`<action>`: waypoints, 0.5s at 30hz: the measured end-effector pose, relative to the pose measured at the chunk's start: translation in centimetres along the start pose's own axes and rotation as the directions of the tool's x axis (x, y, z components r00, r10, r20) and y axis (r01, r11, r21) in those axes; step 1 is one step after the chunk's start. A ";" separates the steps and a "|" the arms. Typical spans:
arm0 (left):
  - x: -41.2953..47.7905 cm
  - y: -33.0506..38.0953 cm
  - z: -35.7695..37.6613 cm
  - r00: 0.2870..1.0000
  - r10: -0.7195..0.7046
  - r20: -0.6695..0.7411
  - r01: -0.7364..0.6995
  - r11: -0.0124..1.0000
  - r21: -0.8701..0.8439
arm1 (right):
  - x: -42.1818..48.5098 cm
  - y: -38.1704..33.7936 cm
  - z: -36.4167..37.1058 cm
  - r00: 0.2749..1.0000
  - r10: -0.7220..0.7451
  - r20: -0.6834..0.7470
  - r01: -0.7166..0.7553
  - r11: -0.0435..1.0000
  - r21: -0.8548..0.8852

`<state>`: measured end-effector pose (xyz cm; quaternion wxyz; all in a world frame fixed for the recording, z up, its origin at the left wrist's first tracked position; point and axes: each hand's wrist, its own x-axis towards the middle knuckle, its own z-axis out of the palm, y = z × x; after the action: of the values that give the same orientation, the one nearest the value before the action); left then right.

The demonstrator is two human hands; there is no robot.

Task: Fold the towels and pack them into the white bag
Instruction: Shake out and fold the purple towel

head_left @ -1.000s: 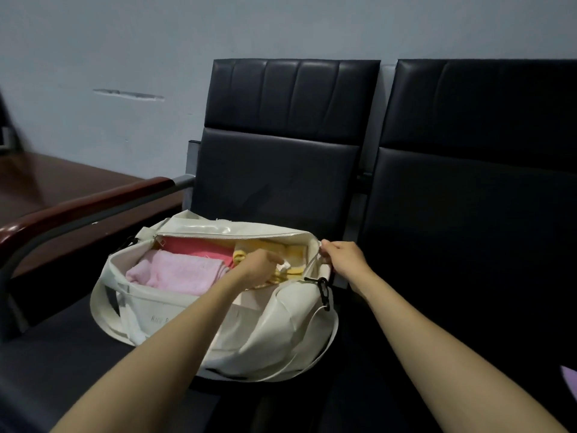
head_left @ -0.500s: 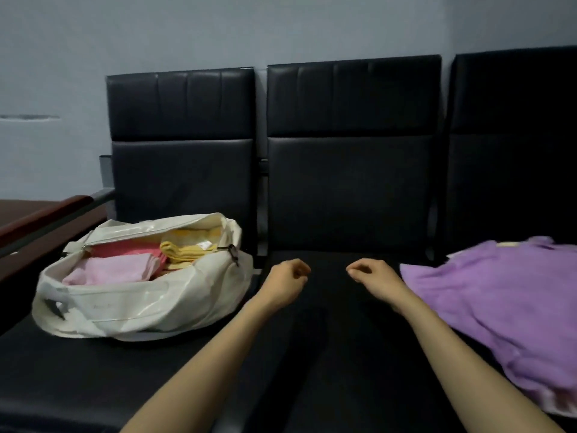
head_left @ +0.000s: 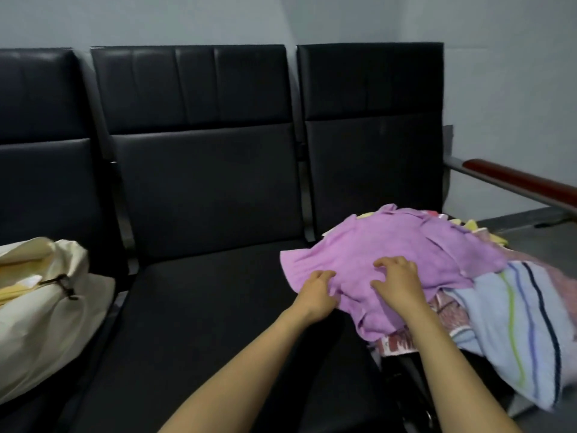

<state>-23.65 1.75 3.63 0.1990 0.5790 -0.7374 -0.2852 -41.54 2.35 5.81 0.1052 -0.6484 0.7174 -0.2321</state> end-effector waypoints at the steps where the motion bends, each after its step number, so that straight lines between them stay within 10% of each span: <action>1: 0.9 0.2 0.8 1.000 0.013 0.012 -0.013 1.000 0.019 | 0.2 0.3 -0.4 1.000 0.008 0.005 -0.008 0.998 -0.057; 6: 3.4 -0.3 3.9 1.000 -0.011 0.025 0.004 0.967 0.256 | 0.9 0.8 0.0 0.999 0.003 -0.048 -0.011 0.985 -0.174; 15: 1.2 -3.9 0.6 0.997 -0.079 0.008 0.076 0.977 0.201 | 1.0 -1.3 1.2 0.989 -0.064 -0.133 0.027 0.965 -0.261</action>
<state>-21.45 0.06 0.62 0.1225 0.6222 -0.7409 -0.2213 -39.99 1.09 5.56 -0.0362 -0.6551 0.7319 -0.1841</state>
